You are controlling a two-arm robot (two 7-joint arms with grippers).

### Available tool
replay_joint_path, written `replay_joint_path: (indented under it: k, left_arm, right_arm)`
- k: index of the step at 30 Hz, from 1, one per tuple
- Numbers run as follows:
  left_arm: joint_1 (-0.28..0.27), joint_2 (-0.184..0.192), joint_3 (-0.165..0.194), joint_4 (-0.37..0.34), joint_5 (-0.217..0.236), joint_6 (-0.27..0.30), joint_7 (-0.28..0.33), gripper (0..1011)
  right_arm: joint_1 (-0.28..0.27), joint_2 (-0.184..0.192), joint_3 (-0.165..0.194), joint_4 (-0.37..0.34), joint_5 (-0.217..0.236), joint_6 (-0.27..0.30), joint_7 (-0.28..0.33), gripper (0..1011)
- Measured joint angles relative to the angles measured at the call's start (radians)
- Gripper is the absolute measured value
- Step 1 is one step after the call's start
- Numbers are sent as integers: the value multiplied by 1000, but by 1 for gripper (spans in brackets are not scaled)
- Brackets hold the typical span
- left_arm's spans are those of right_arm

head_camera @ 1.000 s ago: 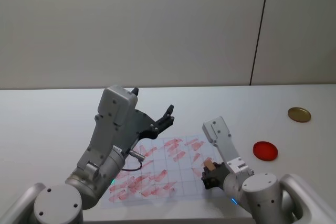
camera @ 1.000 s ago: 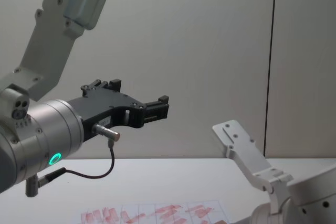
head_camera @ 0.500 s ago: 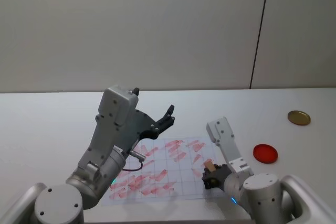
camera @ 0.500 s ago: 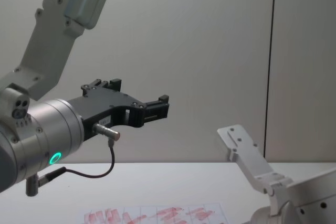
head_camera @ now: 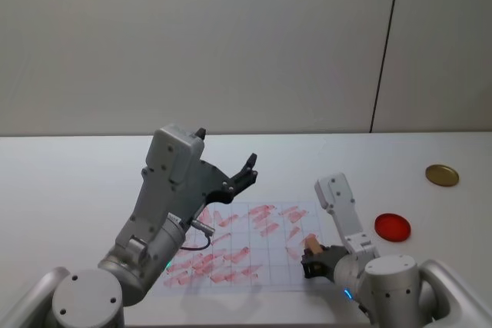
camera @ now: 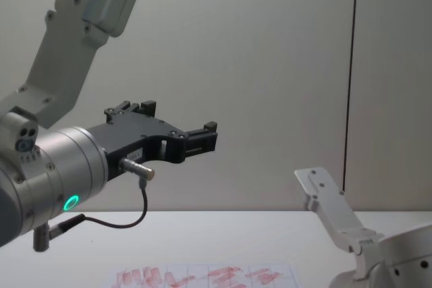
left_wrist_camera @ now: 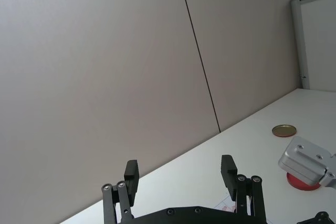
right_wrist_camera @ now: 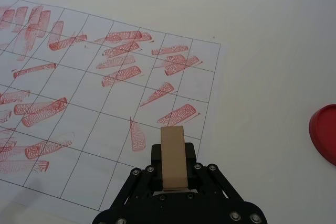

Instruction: Use the one hand to pick up the stamp and affix it onto the A4 paper.

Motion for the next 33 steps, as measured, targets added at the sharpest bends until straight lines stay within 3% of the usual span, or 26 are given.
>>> replay_joint_path:
  k: [18, 28, 33]
  left_arm:
    - [0, 0, 0, 0, 0, 0, 0, 993]
    - [0, 0, 0, 0, 0, 0, 0, 993]
    - [0, 0, 0, 0, 0, 0, 0, 993]
  right_arm:
    - [5, -2, 16, 12, 28, 0, -1, 220]
    - [-26, 9, 15, -77, 3, -6, -4, 220]
    - [-40, 17, 14, -169, -9, 4, -6, 220]
